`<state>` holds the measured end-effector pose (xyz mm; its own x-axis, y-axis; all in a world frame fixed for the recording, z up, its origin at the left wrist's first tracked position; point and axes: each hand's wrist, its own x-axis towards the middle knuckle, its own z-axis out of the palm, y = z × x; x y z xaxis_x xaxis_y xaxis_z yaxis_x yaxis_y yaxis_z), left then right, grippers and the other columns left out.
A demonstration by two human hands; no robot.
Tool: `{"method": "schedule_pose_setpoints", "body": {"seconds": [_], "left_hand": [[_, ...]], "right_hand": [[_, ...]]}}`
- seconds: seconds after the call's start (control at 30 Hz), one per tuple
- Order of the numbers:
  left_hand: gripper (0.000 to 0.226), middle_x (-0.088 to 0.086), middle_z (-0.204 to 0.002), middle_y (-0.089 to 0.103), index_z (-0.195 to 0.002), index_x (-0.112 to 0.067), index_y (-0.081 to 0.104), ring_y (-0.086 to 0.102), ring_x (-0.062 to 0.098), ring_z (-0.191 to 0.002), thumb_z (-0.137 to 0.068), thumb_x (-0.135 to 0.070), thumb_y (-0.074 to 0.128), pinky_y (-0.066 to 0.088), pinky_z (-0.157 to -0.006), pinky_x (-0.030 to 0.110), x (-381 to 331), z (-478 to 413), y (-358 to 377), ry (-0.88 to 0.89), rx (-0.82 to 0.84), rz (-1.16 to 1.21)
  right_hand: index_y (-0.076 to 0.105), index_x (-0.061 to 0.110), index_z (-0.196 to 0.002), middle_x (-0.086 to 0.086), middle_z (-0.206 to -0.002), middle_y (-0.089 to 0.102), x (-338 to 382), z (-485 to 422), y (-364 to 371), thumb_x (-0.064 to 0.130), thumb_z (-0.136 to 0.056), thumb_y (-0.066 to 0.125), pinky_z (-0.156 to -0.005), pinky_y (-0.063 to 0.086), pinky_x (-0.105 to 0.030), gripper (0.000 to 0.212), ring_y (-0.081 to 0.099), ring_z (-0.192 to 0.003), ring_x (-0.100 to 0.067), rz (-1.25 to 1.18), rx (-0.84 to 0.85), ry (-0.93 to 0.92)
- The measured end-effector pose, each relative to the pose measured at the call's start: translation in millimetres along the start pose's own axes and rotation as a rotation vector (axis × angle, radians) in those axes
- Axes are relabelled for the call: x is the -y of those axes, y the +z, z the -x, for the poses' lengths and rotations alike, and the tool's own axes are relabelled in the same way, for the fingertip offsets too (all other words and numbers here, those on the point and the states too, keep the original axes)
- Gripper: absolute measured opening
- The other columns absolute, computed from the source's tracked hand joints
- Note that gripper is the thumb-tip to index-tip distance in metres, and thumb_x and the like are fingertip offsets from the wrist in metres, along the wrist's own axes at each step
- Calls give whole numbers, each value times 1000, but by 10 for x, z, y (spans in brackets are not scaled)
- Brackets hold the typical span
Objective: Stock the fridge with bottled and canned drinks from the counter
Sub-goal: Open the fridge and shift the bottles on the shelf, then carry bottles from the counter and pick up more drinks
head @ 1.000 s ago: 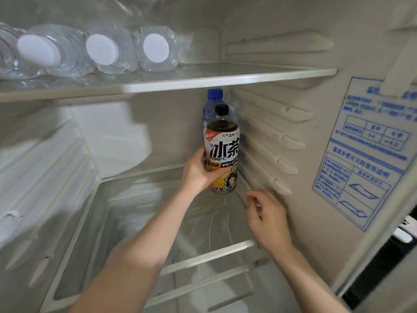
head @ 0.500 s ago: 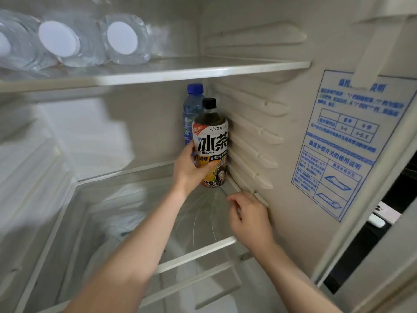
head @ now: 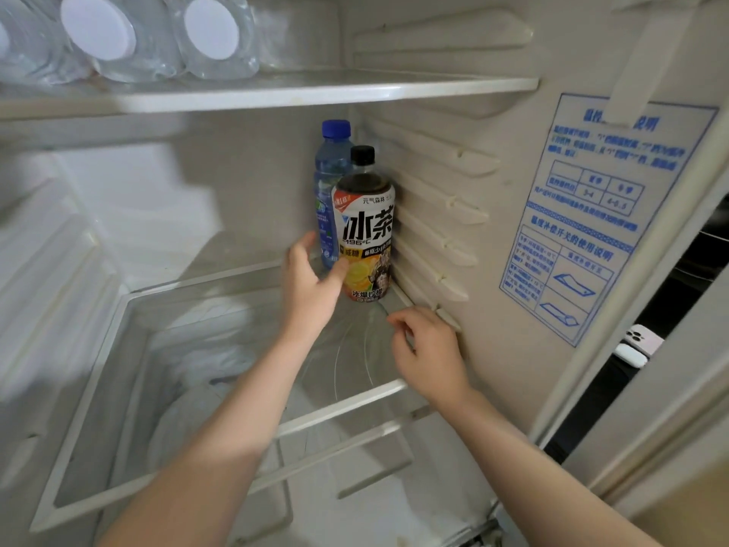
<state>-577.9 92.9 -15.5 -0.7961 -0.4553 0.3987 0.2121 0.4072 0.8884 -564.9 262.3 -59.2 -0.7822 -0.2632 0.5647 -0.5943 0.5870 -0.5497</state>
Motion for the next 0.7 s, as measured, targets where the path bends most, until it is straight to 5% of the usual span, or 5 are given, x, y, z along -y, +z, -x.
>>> {"method": "schedule_pose_setpoints", "body": {"seconds": [0.1, 0.2, 0.4, 0.57, 0.7], "left_hand": [[39, -26, -112, 52, -114, -36, 47, 50, -15, -103, -87, -14, 64, 40, -95, 19, -192, 325, -89, 93, -14, 89], [36, -16, -108, 58, -113, -28, 50, 57, -1, -104, -87, -6, 61, 46, -97, 28, -406, 679, -49, 167, 26, 182], [35, -16, -109, 60, -115, -40, 48, 59, 13, -107, -87, -21, 54, 46, -95, 34, -791, 1703, 333, 353, 233, 236], [28, -16, -106, 61, -113, -31, 52, 58, 0, -101, -88, -19, 54, 43, -93, 15, -835, 2901, 811, 343, 536, 259], [23, -6, -105, 61, -112, -15, 58, 58, 10, -102, -90, -12, 60, 42, -90, 21, -737, 4029, 1225, 231, 981, 67]], "right_hand": [[68, 9, -99, -5, -96, 64, 113, 179, -141, 0, -82, 54, -78, 46, -29, 23, 59, -87, -18, -36, 7, -25], [66, 6, -97, -6, -92, 63, 237, 534, -433, 0, -82, 52, -74, 47, -29, 21, 59, -84, -18, -35, 26, -131], [65, 5, -101, -5, -96, 63, 131, 1692, -1311, -4, -82, 53, -61, 49, -28, 24, 62, -79, -19, 153, 53, -87], [67, 12, -98, 2, -95, 64, -33, 3256, -2180, 3, -83, 54, -48, 44, -24, 22, 54, -59, -11, 352, -12, 342], [65, 16, -106, 4, -101, 64, 84, 4886, -2736, 8, -88, 57, -72, 51, -38, 22, 62, -79, -16, 406, -123, 930]]}}
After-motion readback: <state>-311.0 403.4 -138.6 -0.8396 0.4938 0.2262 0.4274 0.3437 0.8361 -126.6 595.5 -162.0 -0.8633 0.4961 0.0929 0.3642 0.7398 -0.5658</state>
